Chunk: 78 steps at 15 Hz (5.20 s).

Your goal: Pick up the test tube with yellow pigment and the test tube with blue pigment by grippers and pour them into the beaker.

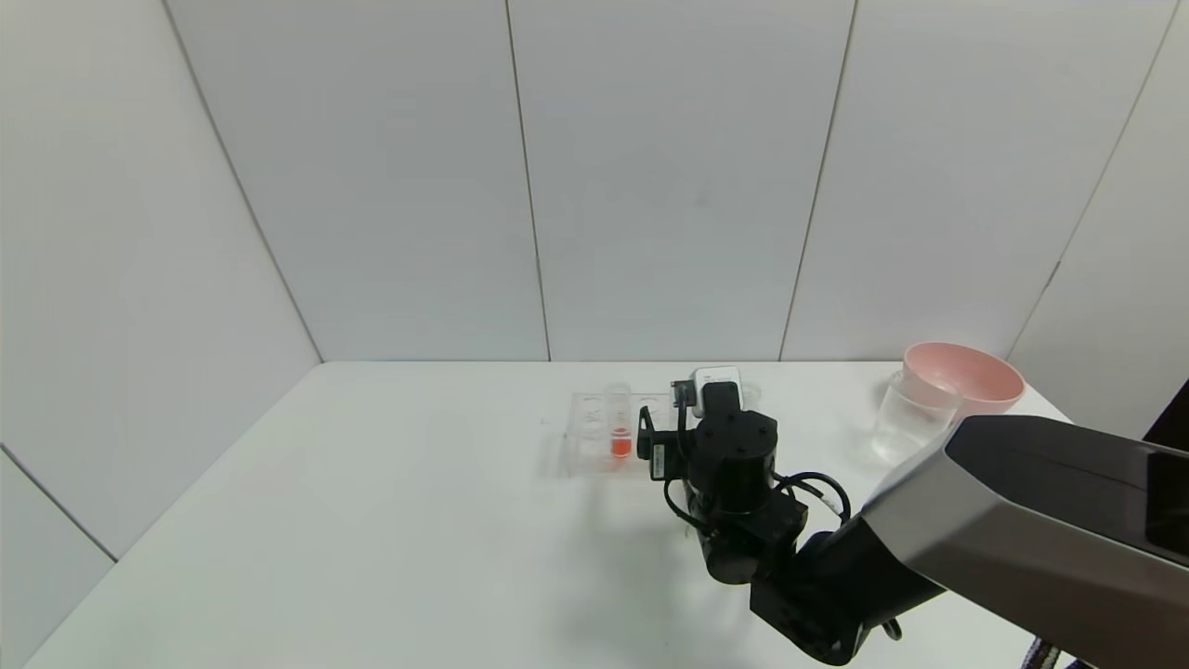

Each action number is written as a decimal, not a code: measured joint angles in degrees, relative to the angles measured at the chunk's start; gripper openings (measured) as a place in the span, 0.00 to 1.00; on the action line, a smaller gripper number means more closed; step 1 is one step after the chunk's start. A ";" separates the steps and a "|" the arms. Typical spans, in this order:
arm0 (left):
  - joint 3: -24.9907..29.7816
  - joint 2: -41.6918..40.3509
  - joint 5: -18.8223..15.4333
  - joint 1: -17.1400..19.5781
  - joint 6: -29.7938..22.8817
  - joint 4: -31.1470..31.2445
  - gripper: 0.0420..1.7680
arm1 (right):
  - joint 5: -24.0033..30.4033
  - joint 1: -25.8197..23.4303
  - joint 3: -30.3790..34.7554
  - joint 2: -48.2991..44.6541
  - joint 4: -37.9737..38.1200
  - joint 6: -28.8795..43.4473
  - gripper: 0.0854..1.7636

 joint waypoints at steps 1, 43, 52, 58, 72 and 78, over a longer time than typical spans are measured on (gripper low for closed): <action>0.00 0.00 0.00 0.00 -0.02 0.00 1.00 | 0.27 -0.13 -0.33 0.24 0.16 0.33 0.97; 0.00 0.00 0.00 0.00 0.00 0.00 1.00 | 2.84 -3.05 -3.08 -2.38 3.43 3.34 0.26; 0.00 0.00 0.00 0.02 0.02 0.00 1.00 | 2.95 -1.68 -2.51 -8.77 4.92 2.55 0.26; 0.00 0.00 0.00 -0.02 0.00 0.00 1.00 | 8.16 -0.55 2.04 -13.51 6.22 2.39 0.26; 0.00 0.00 0.00 0.00 0.00 0.00 1.00 | 65.60 -33.79 19.93 -46.97 29.20 -7.11 0.26; 0.00 0.00 0.00 0.00 0.00 0.00 1.00 | 89.52 -54.17 17.98 -46.24 36.71 -21.38 0.26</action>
